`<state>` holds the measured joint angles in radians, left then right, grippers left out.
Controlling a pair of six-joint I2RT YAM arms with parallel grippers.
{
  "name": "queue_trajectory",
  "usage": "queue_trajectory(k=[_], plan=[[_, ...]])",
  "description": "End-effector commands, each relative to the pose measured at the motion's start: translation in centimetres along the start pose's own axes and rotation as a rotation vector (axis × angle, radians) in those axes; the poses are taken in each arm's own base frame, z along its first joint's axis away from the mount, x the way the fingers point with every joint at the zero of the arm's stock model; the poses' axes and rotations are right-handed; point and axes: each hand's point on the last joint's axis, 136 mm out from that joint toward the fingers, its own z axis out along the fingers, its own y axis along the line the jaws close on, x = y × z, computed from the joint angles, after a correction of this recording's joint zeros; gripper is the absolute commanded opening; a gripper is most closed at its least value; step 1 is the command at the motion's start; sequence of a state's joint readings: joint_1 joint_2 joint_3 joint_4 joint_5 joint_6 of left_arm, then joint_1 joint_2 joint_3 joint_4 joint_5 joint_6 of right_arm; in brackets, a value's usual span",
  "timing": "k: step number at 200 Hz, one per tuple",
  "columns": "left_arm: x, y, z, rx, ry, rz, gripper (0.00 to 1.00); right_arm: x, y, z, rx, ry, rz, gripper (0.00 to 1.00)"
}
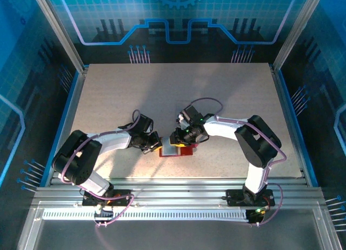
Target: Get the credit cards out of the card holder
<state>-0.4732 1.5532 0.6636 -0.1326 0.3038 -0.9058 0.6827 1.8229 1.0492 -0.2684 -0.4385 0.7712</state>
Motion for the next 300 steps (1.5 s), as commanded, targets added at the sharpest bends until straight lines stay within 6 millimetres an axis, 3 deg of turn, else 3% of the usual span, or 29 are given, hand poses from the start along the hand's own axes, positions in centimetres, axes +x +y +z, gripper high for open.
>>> queue_trajectory(k=[1, 35, 92, 128, 245, 269, 300], plan=[[0.6, 1.4, 0.4, -0.039, 0.032, 0.002, 0.07, 0.0, 2.2, -0.6, -0.069, -0.012, -0.022, 0.37], [0.6, 1.3, 0.3, -0.039, 0.031, 0.003, 0.07, -0.1, 2.8, 0.4, -0.131, 0.007, -0.006, 0.36], [0.6, 1.2, 0.1, -0.038, 0.026, 0.004, 0.07, 0.4, 0.7, 1.8, -0.062, 0.039, 0.018, 0.37], [0.6, 1.1, 0.1, -0.038, 0.026, 0.006, 0.07, 0.5, -0.7, 1.4, -0.014, 0.034, 0.024, 0.37], [0.3, 0.9, 0.0, -0.041, 0.021, 0.011, 0.07, 0.2, -1.0, 0.2, -0.107, -0.005, 0.072, 0.37], [0.1, 0.1, -0.7, -0.027, 0.009, 0.018, 0.08, 0.3, -1.3, 0.2, -0.111, -0.006, 0.08, 0.37], [-0.3, -1.8, -3.0, 0.02, -0.04, 0.042, 0.18, 0.3, -1.4, 0.3, -0.122, -0.004, 0.085, 0.37]])
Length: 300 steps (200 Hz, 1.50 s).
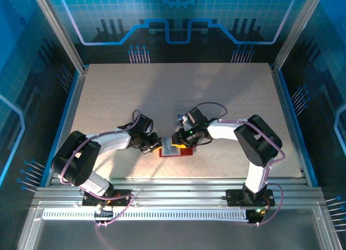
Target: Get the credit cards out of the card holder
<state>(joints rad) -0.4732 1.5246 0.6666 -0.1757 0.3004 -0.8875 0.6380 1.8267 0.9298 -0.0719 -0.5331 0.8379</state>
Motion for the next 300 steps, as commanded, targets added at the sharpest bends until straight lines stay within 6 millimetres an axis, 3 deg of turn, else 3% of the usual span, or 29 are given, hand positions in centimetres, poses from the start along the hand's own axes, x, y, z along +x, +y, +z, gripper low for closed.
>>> queue_trajectory(k=[1, 35, 88, 128, 165, 300], plan=[[-0.6, -1.9, -2.4, 0.032, -0.045, 0.028, 0.18, 0.2, -0.4, -0.3, -0.012, 0.006, 0.026, 0.37], [-0.9, -4.3, -4.1, 0.115, -0.075, 0.035, 0.25, 0.4, -0.5, -0.2, -0.019, 0.008, 0.032, 0.37], [0.1, -5.6, -2.1, 0.176, -0.015, 0.014, 0.28, 0.3, -0.3, -0.5, -0.028, 0.0, 0.033, 0.37], [0.3, -4.5, -0.2, 0.149, 0.012, -0.012, 0.32, 0.2, -0.2, -0.7, -0.034, -0.005, 0.034, 0.37], [0.5, -3.7, 0.8, 0.128, 0.029, -0.027, 0.27, 0.2, 0.0, -0.8, -0.039, -0.008, 0.032, 0.35], [0.6, -4.2, 1.3, 0.154, 0.05, -0.034, 0.27, -0.3, 1.3, -2.1, -0.06, -0.045, 0.013, 0.33]])
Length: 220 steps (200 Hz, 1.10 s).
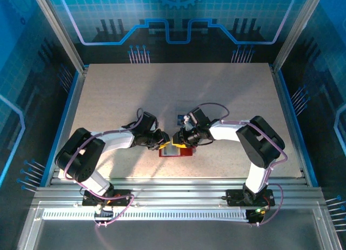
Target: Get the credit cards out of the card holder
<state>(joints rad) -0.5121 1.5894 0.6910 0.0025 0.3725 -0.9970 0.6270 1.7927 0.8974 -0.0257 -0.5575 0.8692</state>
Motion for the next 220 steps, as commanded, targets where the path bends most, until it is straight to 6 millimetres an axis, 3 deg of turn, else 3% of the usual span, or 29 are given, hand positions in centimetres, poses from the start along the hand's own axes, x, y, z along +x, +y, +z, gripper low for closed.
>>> queue_trajectory(k=[1, 47, 109, 175, 181, 220], plan=[[0.7, 0.0, 0.1, 0.011, 0.028, -0.013, 0.27, -0.3, 0.7, -1.4, -0.017, -0.028, 0.002, 0.33], [0.5, -1.5, -0.8, 0.035, 0.015, 0.005, 0.27, -0.5, 1.3, -3.5, -0.004, -0.068, -0.018, 0.33], [0.5, -4.8, -1.6, 0.064, 0.026, 0.067, 0.29, -1.0, -0.6, -6.4, 0.106, -0.113, -0.029, 0.33], [1.3, -6.8, 0.8, 0.069, 0.08, 0.101, 0.42, -1.4, -1.9, -9.9, 0.148, -0.175, -0.02, 0.34], [1.4, -6.9, 1.1, 0.068, 0.086, 0.102, 0.43, -0.7, -2.9, -9.8, 0.159, -0.164, -0.003, 0.34], [1.6, -7.7, 2.7, 0.067, 0.117, 0.114, 0.51, -0.3, -3.7, -10.7, 0.164, -0.18, 0.013, 0.35]])
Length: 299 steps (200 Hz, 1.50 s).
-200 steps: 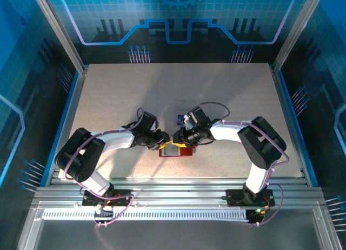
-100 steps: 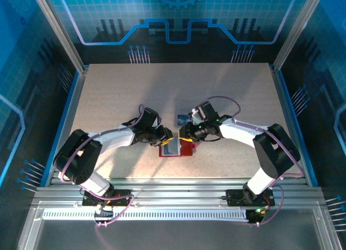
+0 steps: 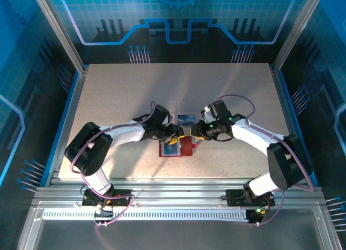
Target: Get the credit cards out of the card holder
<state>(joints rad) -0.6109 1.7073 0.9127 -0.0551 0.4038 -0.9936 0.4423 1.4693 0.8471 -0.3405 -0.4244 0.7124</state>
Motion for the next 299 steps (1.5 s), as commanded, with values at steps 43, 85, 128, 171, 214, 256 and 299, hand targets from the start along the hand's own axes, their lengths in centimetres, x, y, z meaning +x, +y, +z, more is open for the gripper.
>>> queue_trajectory(k=[43, 85, 128, 171, 214, 256, 299], plan=[[0.7, -1.6, 2.2, 0.012, 0.069, 0.022, 0.58, 1.0, -1.9, -1.1, 0.03, 0.004, 0.022, 0.35], [1.1, -1.4, 2.9, -0.001, 0.087, 0.023, 0.6, 1.2, -2.3, -1.0, 0.023, 0.002, 0.034, 0.35], [1.1, -1.5, 2.7, -0.003, 0.081, 0.023, 0.6, 1.4, -2.3, -1.0, 0.016, 0.003, 0.037, 0.35], [1.1, -1.7, 2.1, -0.006, 0.071, 0.036, 0.6, 1.2, -2.0, -0.8, -0.004, 0.008, 0.039, 0.35], [1.0, -1.0, 1.4, -0.012, 0.057, 0.033, 0.6, 1.1, -1.4, -0.5, -0.019, 0.011, 0.035, 0.35], [0.9, -0.2, -0.1, -0.003, 0.027, 0.016, 0.6, 0.9, -0.4, 0.3, -0.027, 0.025, 0.023, 0.35], [0.7, 1.3, -1.6, -0.006, -0.006, -0.01, 0.6, 1.0, 0.8, 1.7, -0.032, 0.056, -0.002, 0.35]])
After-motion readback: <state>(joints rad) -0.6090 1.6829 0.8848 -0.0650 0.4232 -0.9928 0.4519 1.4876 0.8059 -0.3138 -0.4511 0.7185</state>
